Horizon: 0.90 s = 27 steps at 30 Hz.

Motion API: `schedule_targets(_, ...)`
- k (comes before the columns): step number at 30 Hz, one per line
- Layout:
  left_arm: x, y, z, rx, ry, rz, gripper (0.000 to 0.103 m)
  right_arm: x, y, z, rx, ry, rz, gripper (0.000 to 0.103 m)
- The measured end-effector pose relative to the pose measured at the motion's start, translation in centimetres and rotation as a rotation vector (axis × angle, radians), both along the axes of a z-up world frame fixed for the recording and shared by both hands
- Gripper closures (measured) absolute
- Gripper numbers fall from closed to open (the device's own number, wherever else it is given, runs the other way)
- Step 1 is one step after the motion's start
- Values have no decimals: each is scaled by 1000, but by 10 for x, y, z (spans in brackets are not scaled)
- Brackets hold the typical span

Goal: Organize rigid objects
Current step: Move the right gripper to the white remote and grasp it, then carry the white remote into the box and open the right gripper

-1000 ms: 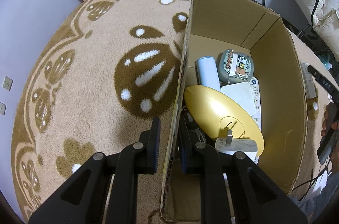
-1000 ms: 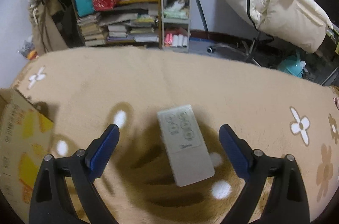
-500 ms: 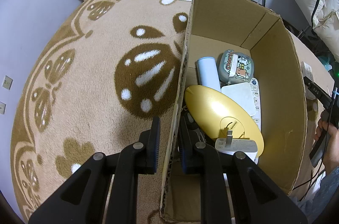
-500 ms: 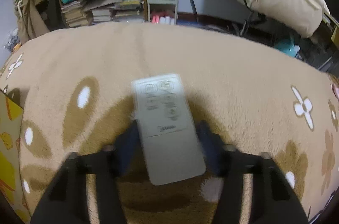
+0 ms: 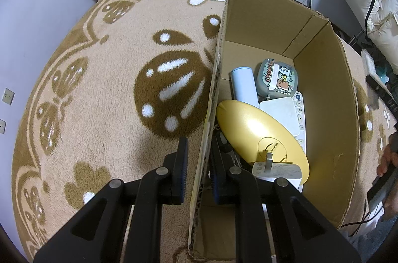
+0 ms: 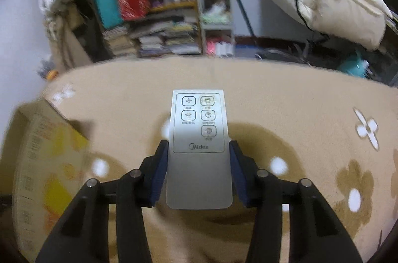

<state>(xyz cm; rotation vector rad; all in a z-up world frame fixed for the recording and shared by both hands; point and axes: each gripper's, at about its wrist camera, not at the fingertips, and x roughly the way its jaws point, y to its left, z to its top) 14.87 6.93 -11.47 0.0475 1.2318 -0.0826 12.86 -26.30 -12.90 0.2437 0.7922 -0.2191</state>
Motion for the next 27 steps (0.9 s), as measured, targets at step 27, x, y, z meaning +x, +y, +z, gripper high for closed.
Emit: schedule_targets(27,0,0,0,1,0,-1,87,-5,163,41,107,-89,400,52)
